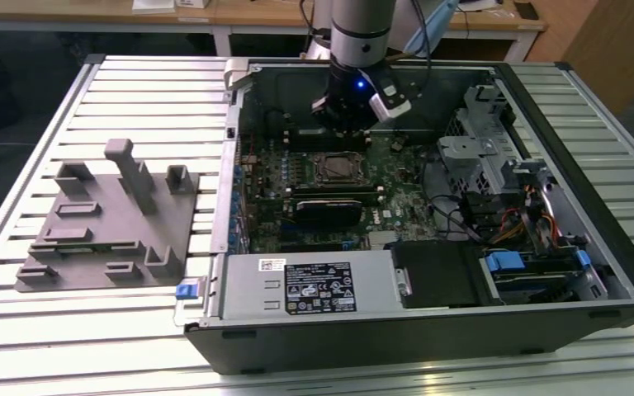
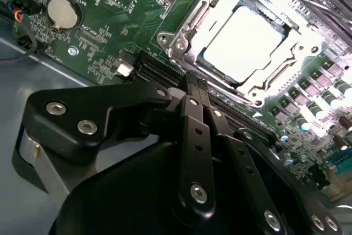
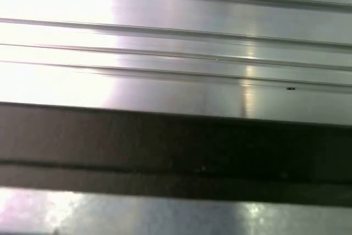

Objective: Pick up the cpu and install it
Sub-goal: 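Install the first cpu locking lever, then install the second cpu locking lever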

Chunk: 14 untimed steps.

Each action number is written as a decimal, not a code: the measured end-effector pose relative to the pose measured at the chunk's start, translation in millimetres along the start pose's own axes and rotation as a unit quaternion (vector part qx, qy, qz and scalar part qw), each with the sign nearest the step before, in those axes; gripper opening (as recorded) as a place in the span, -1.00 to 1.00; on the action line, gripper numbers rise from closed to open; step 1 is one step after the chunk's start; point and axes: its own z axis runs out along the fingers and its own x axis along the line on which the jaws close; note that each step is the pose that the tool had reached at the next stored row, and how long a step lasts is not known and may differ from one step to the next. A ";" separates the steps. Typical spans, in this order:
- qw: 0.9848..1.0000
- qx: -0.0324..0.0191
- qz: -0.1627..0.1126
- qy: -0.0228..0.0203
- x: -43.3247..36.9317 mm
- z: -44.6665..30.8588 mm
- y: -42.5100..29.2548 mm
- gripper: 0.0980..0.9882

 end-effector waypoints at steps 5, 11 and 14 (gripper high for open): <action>1.000 0.000 0.000 0.000 0.1 -0.2 -2.4 -0.98; 1.000 0.000 0.000 0.000 0.2 -0.2 -3.9 -0.98; 1.000 0.000 0.000 0.000 0.2 -0.3 -4.7 -0.98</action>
